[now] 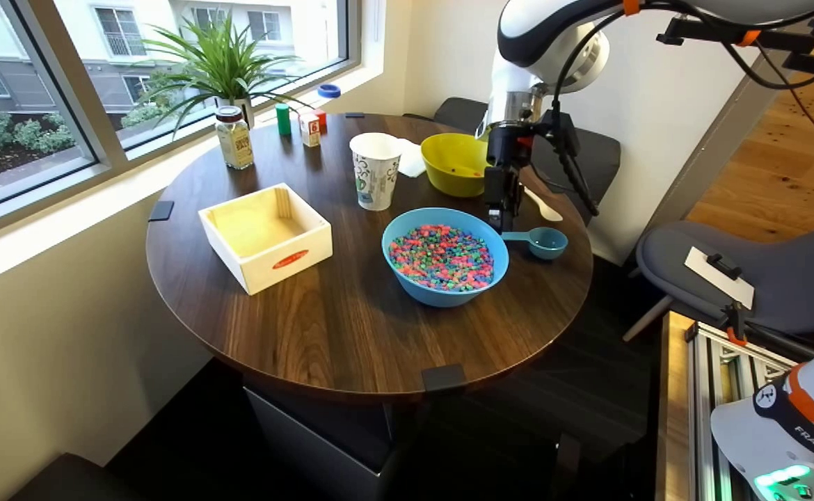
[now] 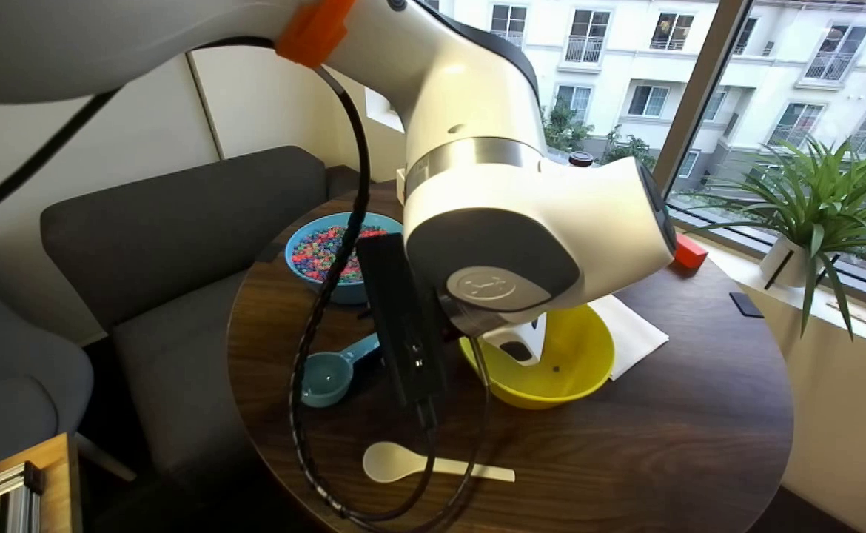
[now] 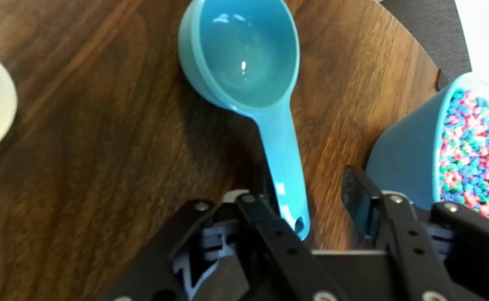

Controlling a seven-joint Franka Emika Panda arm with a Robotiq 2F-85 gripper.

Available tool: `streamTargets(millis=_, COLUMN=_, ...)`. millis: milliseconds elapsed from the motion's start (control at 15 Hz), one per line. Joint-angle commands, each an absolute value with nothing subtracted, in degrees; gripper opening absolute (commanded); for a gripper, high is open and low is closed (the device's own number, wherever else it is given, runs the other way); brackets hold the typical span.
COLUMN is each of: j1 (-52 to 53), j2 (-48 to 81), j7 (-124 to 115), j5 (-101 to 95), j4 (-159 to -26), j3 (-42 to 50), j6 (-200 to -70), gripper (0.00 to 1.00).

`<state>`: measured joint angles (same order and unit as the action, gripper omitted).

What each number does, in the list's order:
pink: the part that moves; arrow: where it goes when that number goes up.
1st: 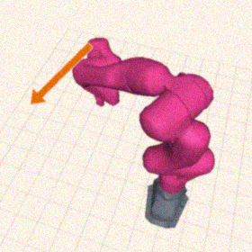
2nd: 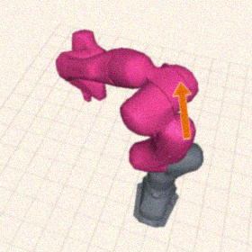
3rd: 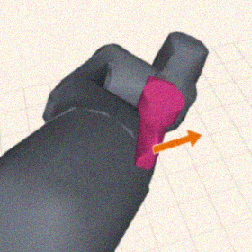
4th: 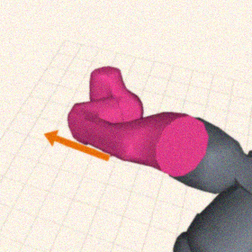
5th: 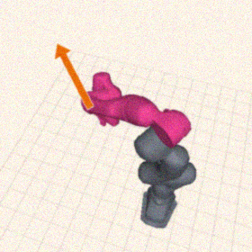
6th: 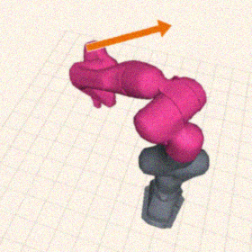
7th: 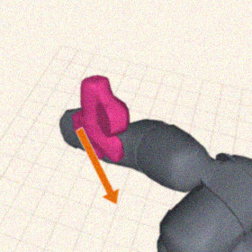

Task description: Use the blue ladle to put some of the contents of the blue bowl into the yellow bowl

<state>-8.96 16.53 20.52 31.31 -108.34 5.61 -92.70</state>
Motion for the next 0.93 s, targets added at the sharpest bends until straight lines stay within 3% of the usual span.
streamTargets(millis=0, j1=-9.71, j2=18.79, j7=20.84, j5=30.08, j4=-106.12, j3=4.84, j6=-91.08, gripper=0.4)
streamTargets(millis=67, j1=-9.71, j2=19.05, j7=20.8, j5=29.89, j4=-105.93, j3=4.84, j6=-90.94, gripper=0.24)
streamTargets(millis=200, j1=-9.8, j2=19.54, j7=20.64, j5=29.24, j4=-105.69, j3=4.82, j6=-91.09, gripper=0.06)
streamTargets(millis=333, j1=-9.96, j2=20.0, j7=20.48, j5=28.97, j4=-105.19, j3=4.79, j6=-90.82, gripper=0.0)
streamTargets(millis=867, j1=-8.88, j2=15.54, j7=19.16, j5=25.71, j4=-107.08, j3=4.72, j6=-91.35, gripper=0.04)
